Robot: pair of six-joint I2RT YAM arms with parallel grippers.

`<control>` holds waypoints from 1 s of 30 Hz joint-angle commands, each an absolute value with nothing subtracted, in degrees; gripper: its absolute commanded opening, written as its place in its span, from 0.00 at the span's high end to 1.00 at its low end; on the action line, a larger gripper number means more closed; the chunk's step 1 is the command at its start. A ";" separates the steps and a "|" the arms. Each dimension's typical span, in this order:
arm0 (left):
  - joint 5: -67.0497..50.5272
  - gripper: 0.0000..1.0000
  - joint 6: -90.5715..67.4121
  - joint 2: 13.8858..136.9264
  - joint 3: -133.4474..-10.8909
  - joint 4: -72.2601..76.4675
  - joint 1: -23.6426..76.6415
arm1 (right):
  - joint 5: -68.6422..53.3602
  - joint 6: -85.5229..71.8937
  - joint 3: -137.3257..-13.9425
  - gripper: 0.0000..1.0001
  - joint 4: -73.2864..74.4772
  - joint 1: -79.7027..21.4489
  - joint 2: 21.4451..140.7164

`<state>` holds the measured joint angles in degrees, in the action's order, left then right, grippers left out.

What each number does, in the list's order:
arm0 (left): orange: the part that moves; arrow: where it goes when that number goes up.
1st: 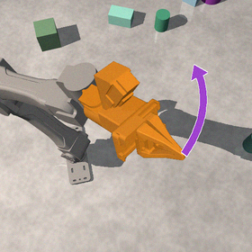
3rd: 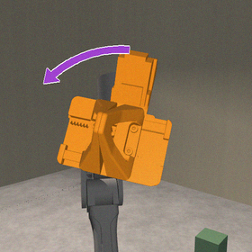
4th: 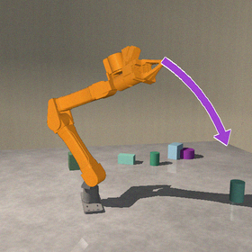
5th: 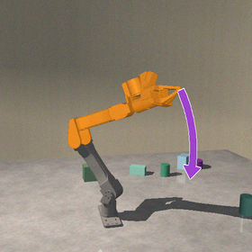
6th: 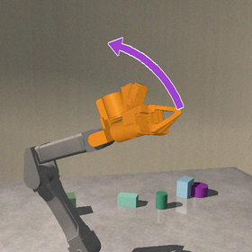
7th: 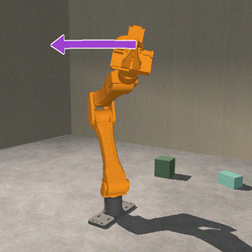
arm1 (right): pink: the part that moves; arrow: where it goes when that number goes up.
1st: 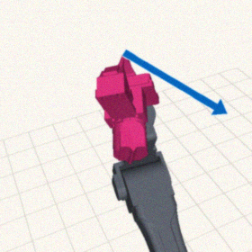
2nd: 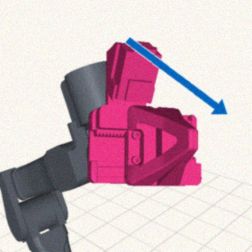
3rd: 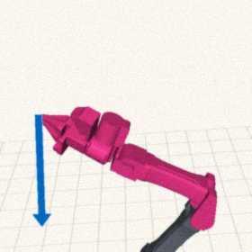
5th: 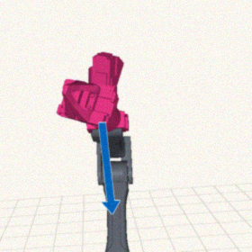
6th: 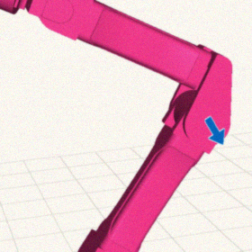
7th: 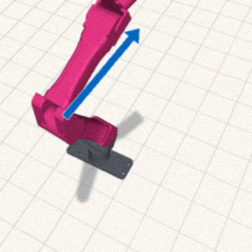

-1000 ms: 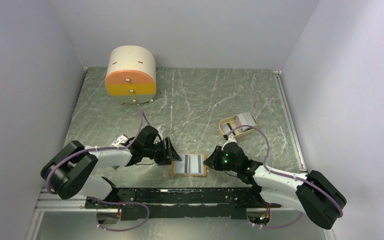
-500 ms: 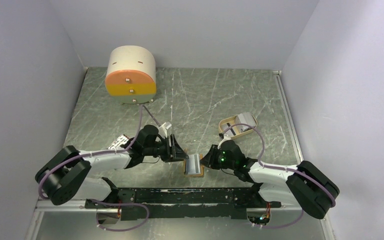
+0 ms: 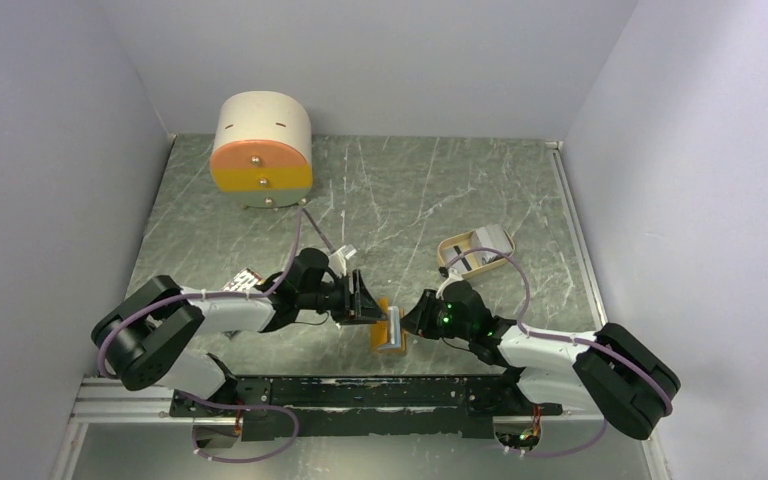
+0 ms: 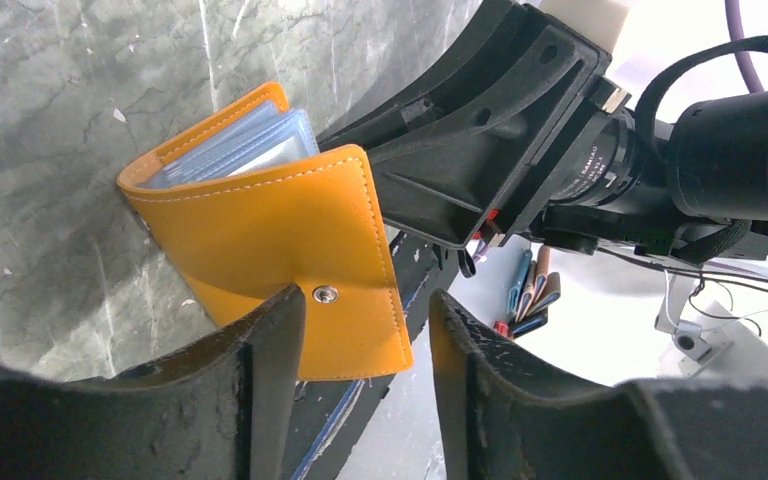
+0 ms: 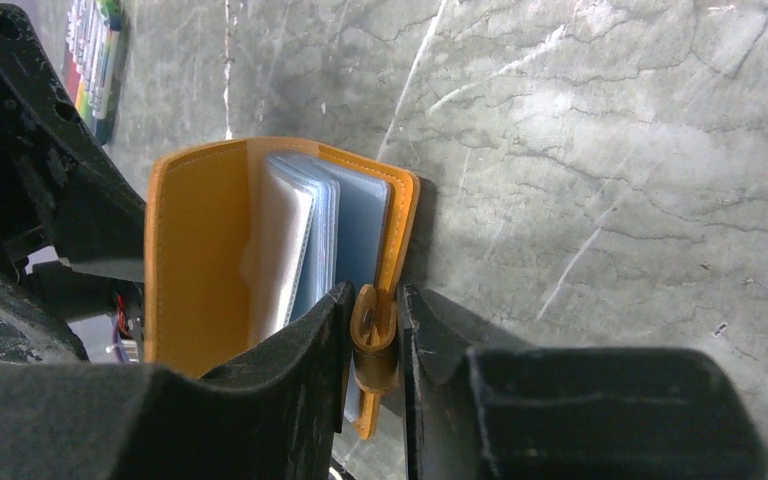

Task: Put the credit cards into the card holder
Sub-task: Close the card holder at the center of the board.

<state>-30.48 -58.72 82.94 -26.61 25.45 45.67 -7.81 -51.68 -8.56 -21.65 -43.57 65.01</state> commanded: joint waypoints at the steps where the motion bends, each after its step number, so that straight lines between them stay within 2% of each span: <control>1: -31.94 0.46 -57.57 83.83 -28.28 28.27 46.23 | -8.77 -52.46 -7.69 0.73 -24.75 -43.45 65.02; 4: -30.58 0.52 -57.18 83.50 -28.36 26.83 46.24 | -8.89 -52.70 -7.63 0.73 -25.27 -43.45 65.30; 6: -28.59 0.53 -55.92 82.55 -28.98 23.71 46.25 | -9.12 -52.94 -7.32 0.72 -25.83 -43.45 65.41; 11: -23.96 0.41 -53.23 81.57 -31.54 14.98 46.43 | -9.30 -53.35 -7.00 0.72 -26.47 -43.48 65.65; 18: -21.99 0.66 -52.96 78.53 -31.33 13.14 46.50 | -9.14 -52.99 -7.40 0.72 -25.50 -43.43 64.98; 23: -20.82 0.72 -52.74 78.91 -31.60 11.26 46.53 | -9.52 -52.92 -7.42 0.71 -26.08 -43.44 65.04; 26: -22.10 0.89 -52.65 80.29 -31.22 12.93 46.57 | -10.53 -53.73 -7.17 0.65 -27.85 -43.30 65.28; 27: -22.37 0.91 -52.50 80.99 -31.32 13.22 46.50 | -11.04 -54.02 -7.05 0.63 -28.55 -43.27 65.28; 30: -23.28 0.87 -51.84 83.87 -32.55 12.90 46.54 | -12.08 -55.25 -6.92 0.60 -29.68 -43.17 64.95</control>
<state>-22.39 -53.30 80.90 -30.35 12.91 46.13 -10.09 -53.65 -7.79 -25.82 -43.55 65.41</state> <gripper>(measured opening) 0.108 0.380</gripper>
